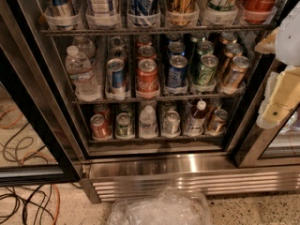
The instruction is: Pick water bottle from middle shelf of fridge
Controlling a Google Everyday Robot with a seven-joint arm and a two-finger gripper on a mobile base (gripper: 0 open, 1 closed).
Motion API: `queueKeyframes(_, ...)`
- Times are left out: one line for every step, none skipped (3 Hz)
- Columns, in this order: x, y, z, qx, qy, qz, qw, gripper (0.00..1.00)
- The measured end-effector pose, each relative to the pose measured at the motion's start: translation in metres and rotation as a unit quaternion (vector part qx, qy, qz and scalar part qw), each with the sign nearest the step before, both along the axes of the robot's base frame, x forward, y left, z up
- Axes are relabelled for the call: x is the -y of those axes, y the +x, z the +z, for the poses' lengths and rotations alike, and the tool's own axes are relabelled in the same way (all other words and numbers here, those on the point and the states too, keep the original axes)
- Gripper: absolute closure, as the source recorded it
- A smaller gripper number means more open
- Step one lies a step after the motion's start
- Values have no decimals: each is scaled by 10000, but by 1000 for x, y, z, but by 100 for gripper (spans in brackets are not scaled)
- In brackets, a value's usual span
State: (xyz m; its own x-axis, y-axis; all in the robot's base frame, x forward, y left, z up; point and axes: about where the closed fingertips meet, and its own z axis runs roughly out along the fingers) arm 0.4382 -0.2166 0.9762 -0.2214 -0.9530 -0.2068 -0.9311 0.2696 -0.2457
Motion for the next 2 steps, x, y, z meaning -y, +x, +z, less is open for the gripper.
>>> queueKeyframes(0,0,0,0,0,0,10000,0)
queueKeyframes(-12,0,-20,-257,-40,39,9997,0)
